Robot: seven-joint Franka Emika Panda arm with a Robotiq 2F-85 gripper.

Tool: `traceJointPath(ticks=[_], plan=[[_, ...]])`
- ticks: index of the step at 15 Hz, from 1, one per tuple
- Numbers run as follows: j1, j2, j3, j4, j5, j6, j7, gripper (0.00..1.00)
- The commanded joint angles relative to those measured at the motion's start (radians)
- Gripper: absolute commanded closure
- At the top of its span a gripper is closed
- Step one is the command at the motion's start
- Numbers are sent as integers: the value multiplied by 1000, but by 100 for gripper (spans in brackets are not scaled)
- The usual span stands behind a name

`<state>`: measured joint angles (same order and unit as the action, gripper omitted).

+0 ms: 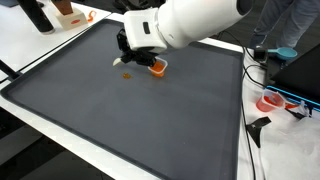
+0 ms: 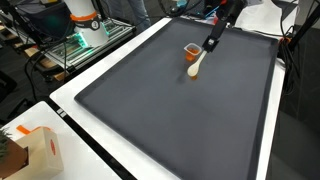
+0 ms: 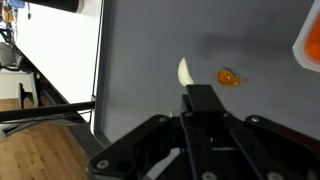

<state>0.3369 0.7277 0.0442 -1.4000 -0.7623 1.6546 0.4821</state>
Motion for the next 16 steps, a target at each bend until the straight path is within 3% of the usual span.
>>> traceJointPath(ticks=[1,9,16], plan=[[-42,-35,12,-13,77,42,-78,97],[-121,-114,1,-26,271,121,-216,97],[-233,-198,25,-46,558,171,-410,97]])
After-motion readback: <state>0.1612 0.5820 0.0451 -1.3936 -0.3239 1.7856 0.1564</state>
